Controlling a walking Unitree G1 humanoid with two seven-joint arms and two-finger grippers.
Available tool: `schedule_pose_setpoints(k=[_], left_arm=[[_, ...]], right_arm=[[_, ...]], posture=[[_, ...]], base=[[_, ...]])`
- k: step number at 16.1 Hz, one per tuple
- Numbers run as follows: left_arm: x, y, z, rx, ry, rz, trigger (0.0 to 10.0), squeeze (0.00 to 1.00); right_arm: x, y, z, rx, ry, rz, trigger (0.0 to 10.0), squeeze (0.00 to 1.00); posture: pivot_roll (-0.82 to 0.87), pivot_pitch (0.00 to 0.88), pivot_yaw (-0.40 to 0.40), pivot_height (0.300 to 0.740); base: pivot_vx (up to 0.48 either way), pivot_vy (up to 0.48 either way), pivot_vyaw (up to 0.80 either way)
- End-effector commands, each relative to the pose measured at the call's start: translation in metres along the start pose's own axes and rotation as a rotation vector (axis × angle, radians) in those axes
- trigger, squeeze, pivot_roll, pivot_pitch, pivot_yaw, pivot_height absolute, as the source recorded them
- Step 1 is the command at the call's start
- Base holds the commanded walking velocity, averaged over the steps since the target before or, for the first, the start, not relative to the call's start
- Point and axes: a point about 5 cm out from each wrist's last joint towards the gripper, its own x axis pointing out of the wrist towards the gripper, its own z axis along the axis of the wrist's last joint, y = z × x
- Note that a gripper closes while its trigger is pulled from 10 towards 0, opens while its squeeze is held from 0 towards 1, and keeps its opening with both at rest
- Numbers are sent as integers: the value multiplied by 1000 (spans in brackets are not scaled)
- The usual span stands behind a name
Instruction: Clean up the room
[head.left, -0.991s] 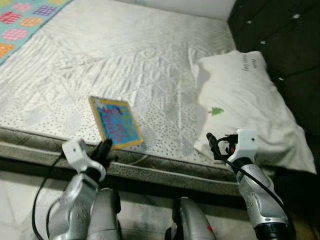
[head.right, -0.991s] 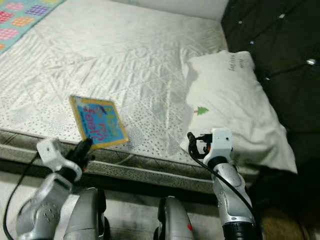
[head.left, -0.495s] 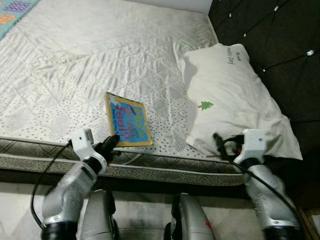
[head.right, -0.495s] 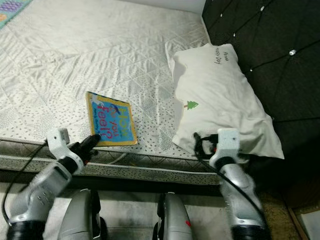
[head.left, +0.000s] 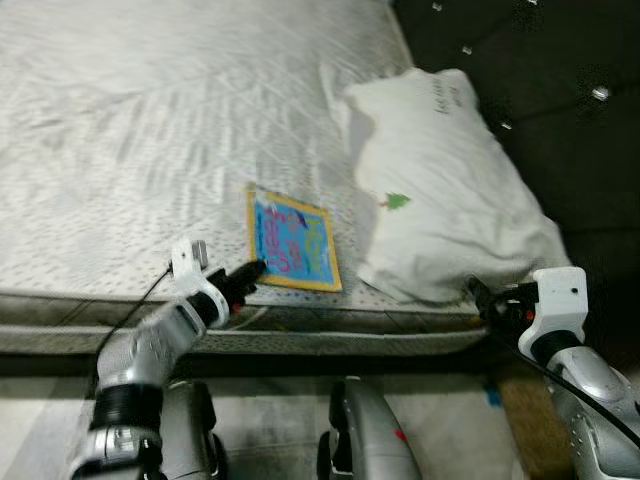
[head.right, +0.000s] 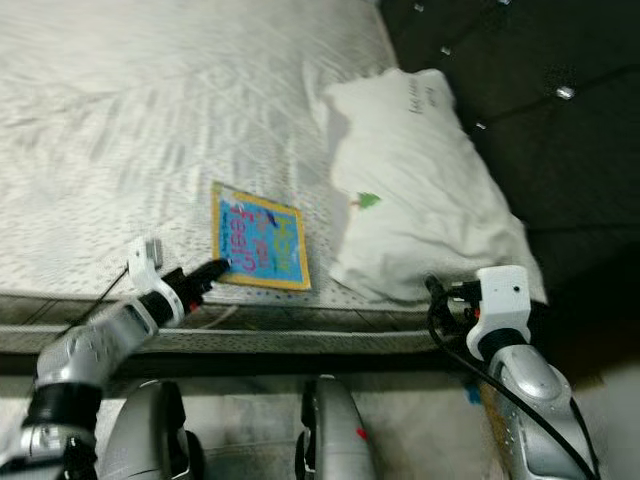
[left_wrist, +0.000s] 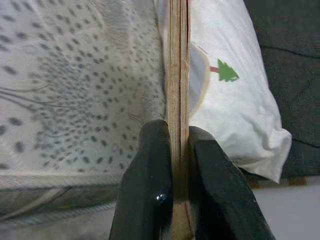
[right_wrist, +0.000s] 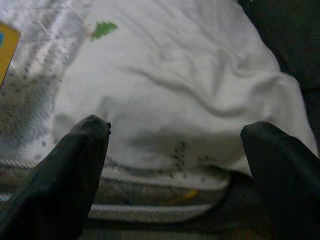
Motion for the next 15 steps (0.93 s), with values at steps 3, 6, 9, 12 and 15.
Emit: schedule_pose_setpoints(k=[3,6,9,12,15], left_arm=[[10,4,7,-36,-1,-31,10000,0],[7,21,4,-107,2,7,10000,0],[4,34,-1,-124,17,56,10000,0],[-2,44,4,-116,15,110,10000,0],[-2,46,16,-52,5,147,10000,0]], right_arm=[[-10,-7,5,-28,5,-5,10000,0],[-9,-6,13,-12,-9,3,10000,0],[-9,-1,21,-9,-23,22,10000,0],[-12,-2,21,-11,-18,20,10000,0],[-13,-1,23,-12,-17,23,10000,0]], posture=[[-324,250,-216,611],[-338,253,-221,611],[-349,248,-217,611],[-358,247,-215,611],[-368,245,-214,611]], base=[[0,0,0],[0,0,0],[0,0,0],[0,0,0],[0,0,0]])
